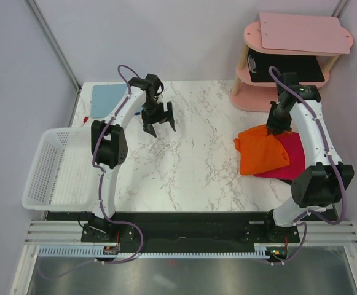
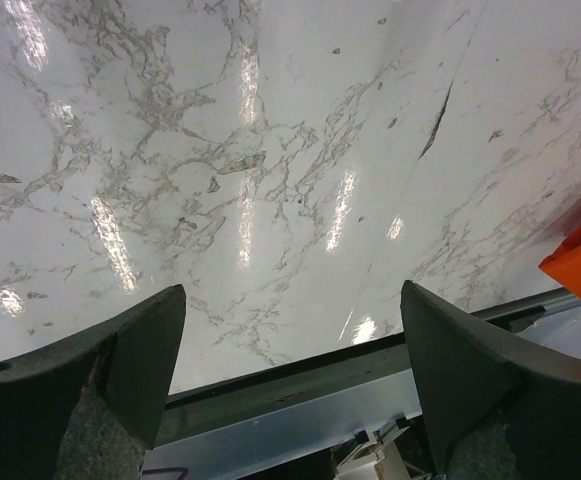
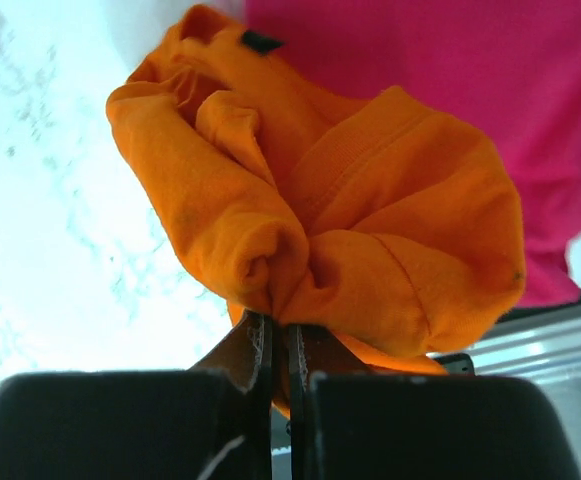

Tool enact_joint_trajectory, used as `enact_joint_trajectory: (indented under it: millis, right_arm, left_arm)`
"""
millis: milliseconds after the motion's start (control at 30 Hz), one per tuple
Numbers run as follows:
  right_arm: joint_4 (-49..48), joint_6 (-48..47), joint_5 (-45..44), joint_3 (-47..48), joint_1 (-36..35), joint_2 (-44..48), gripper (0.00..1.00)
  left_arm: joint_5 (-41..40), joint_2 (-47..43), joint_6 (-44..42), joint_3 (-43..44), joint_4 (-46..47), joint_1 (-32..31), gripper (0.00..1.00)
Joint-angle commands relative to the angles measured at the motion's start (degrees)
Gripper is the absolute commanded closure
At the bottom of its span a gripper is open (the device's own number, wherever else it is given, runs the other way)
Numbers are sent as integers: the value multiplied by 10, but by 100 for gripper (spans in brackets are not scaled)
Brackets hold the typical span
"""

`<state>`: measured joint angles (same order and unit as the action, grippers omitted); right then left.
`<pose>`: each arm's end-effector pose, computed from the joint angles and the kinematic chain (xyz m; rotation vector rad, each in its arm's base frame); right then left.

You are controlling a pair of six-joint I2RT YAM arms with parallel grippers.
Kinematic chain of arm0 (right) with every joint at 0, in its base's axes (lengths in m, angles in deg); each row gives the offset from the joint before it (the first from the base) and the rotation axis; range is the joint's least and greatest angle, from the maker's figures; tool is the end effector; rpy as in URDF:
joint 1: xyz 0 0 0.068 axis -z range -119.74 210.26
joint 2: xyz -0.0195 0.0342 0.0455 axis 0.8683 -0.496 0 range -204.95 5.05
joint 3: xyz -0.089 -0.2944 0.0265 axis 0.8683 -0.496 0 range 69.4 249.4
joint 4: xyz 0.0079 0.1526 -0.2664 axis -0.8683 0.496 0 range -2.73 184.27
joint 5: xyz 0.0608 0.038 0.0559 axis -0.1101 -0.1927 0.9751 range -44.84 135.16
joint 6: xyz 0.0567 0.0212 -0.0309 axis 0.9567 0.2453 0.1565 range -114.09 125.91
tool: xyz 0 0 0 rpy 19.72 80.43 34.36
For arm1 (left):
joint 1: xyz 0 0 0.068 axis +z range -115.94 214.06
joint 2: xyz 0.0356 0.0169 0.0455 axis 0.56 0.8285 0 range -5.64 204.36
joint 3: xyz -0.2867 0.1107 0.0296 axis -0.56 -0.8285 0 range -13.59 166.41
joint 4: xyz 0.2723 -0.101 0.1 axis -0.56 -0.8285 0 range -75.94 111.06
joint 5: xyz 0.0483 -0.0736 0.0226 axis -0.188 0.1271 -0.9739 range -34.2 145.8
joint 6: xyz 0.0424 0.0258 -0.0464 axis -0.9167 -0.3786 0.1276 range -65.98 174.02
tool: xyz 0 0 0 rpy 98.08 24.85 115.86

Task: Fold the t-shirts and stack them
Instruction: Put the neatly folded tshirt into the corner of the board with the right arm

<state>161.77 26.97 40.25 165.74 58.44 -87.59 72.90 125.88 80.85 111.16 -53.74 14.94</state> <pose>0.3649 0.0070 0.3717 0.4872 2.7536 -0.0236 0.5015 -0.1908 0.2391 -0.1731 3.0761 -0.5149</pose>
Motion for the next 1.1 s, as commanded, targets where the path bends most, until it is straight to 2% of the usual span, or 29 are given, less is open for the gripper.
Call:
enact_joint_trajectory:
  millis: [0, 267, 400, 633, 1067]
  right_arm:
    - [22, 20, -58, 0, 42, 39, 100]
    - [12, 1, -117, -32, 100, 39, 100]
    - [-17, -2, -196, -70, 121, 15, 100]
    - [-59, -16, -253, -73, 149, -15, 100]
    - [-100, -26, -273, -54, 171, -75, 98]
  left_arm:
    - [22, -4, -21, 18, 8, -3, 6]
    - [25, 0, -20, 24, 9, -3, 6]
    - [25, 0, -16, 25, 9, -4, 6]
    - [24, 3, -16, 30, 8, -5, 6]
    - [25, 7, -13, 32, 4, -7, 6]
